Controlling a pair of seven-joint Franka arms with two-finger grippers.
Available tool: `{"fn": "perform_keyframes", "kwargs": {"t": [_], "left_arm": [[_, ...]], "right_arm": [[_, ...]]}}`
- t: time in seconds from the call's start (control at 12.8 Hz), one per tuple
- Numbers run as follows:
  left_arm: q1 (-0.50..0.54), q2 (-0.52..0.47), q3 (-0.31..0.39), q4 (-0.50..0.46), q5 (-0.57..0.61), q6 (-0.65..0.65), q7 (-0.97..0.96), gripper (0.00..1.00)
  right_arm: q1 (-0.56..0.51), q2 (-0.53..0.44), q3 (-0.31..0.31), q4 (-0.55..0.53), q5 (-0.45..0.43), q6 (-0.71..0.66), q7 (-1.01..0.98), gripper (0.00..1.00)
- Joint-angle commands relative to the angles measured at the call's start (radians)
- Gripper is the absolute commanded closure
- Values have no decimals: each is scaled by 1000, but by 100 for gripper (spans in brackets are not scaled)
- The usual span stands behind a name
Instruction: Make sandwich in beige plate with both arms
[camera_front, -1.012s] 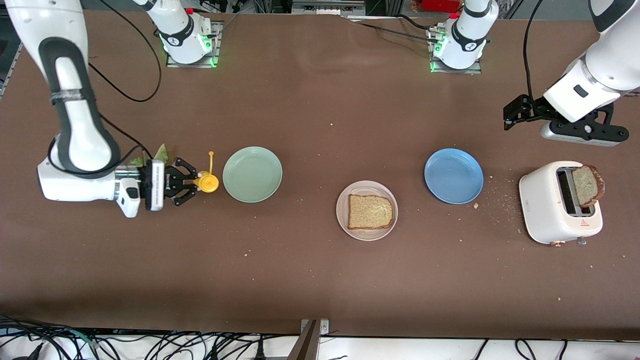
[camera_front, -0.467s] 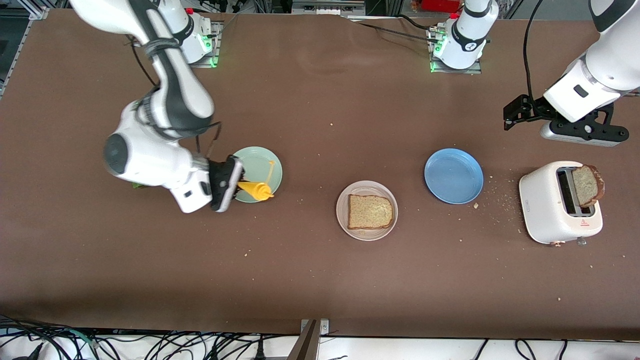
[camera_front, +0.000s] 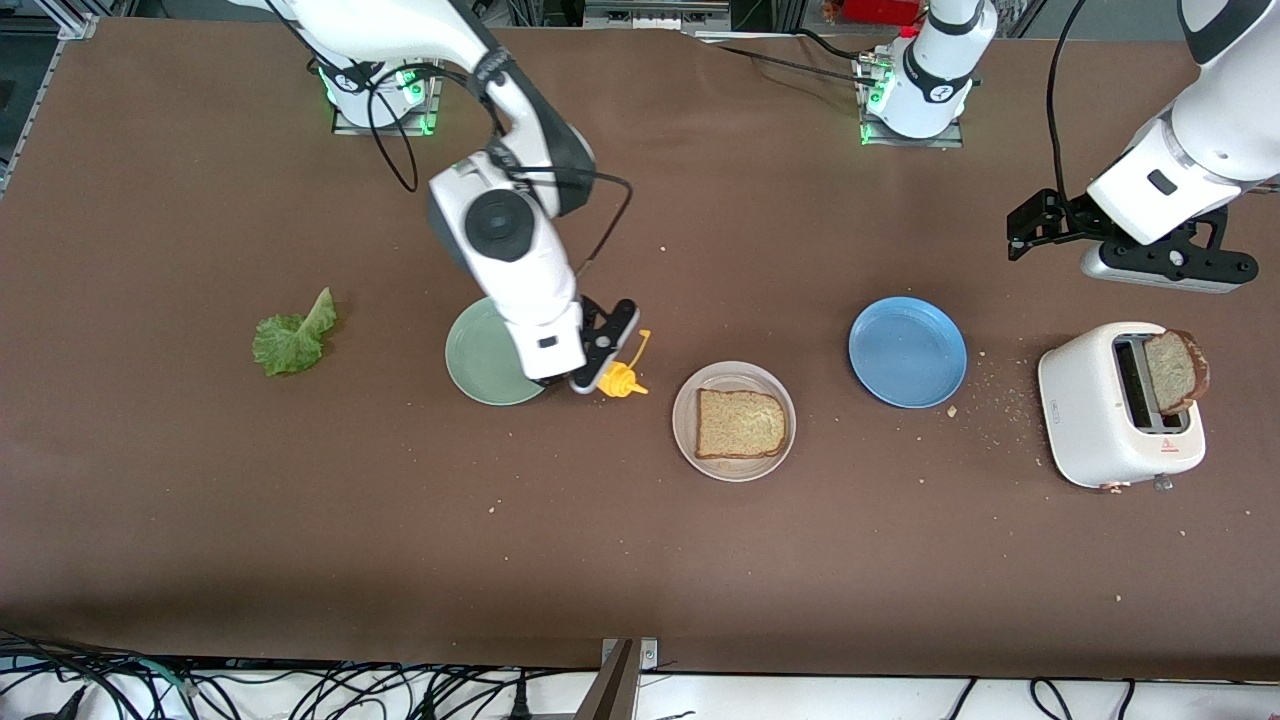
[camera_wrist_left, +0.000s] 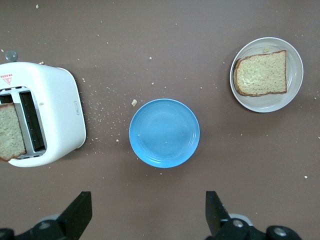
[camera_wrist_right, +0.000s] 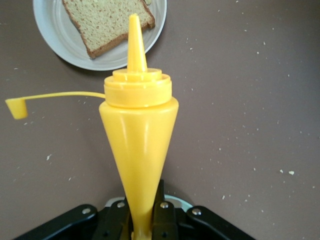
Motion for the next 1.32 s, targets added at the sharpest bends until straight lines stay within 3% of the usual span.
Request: {"fn": "perform_keyframes", "kwargs": {"t": [0.0, 0.39, 0.62, 1.01, 1.09, 1.25], "left_arm": [[2, 6, 2, 26, 20, -32, 1, 0], [2, 6, 2, 26, 20, -32, 1, 0], [2, 6, 2, 26, 20, -32, 1, 0], [14, 6, 1, 26, 20, -32, 3, 0], [14, 6, 1, 26, 20, -32, 3, 0], [14, 6, 1, 26, 20, -32, 1, 0]], "right_arm": [[71, 139, -17, 148, -151, -9, 117, 100], [188, 299, -33, 244, -445, -26, 223, 100], [220, 327, -37, 251, -536, -72, 220, 100], [202, 301, -40, 252, -520, -104, 204, 100], [158, 261, -30, 252, -457, -118, 175, 100], [67, 166, -26, 241, -249, -120, 26, 100]]}}
